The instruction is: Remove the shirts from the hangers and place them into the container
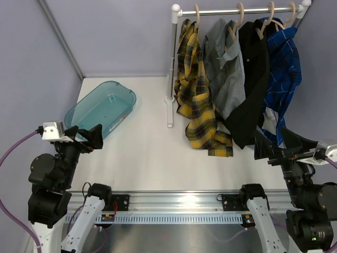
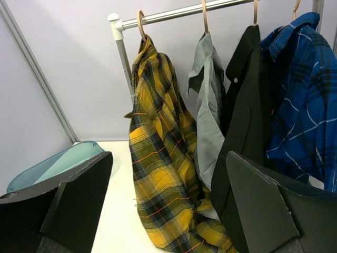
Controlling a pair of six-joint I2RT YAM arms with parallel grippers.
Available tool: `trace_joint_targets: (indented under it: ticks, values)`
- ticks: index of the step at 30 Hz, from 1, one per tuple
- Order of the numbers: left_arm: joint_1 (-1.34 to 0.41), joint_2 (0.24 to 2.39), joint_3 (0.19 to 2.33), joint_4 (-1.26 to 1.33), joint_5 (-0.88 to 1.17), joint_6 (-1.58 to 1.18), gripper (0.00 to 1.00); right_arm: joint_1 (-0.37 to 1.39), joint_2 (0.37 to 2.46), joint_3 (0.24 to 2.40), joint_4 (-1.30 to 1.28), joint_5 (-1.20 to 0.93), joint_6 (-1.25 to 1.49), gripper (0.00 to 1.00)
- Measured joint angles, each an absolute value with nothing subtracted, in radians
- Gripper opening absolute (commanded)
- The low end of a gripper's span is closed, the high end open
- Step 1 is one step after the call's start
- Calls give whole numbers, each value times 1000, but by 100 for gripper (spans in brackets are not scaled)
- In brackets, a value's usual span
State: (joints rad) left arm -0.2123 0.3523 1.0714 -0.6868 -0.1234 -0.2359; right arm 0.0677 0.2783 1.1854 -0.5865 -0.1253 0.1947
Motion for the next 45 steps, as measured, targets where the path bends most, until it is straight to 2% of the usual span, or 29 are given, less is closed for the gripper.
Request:
trace_joint_targets:
  ticks: [8, 13, 21, 24, 29, 35, 41, 45]
  values:
    - [-212, 370, 1071, -687, -129, -235, 99, 68, 285, 1190, -623, -150, 210, 99]
    - [-212, 373, 1068, -686, -131, -234, 99, 70, 370, 1234, -636, -196, 210, 99]
    - [-212, 431, 998, -661, -139, -229, 99, 73, 751, 1435, -642, -246, 237, 99]
    - [-212, 437, 938, -632, -139, -228, 99, 131, 892, 1496, -645, -242, 248, 100]
    - [-212, 440, 834, -572, -134, -230, 99, 334, 1150, 1697, -660, -122, 223, 99]
    - [-212, 441, 736, -529, -134, -229, 99, 435, 1448, 1958, -683, 53, 175, 99]
    - [-212, 435, 710, -517, -136, -229, 99, 476, 1738, 2249, -745, 191, 127, 91]
    - [-212, 429, 710, -507, -136, -229, 99, 479, 1884, 2398, -780, 247, 107, 79]
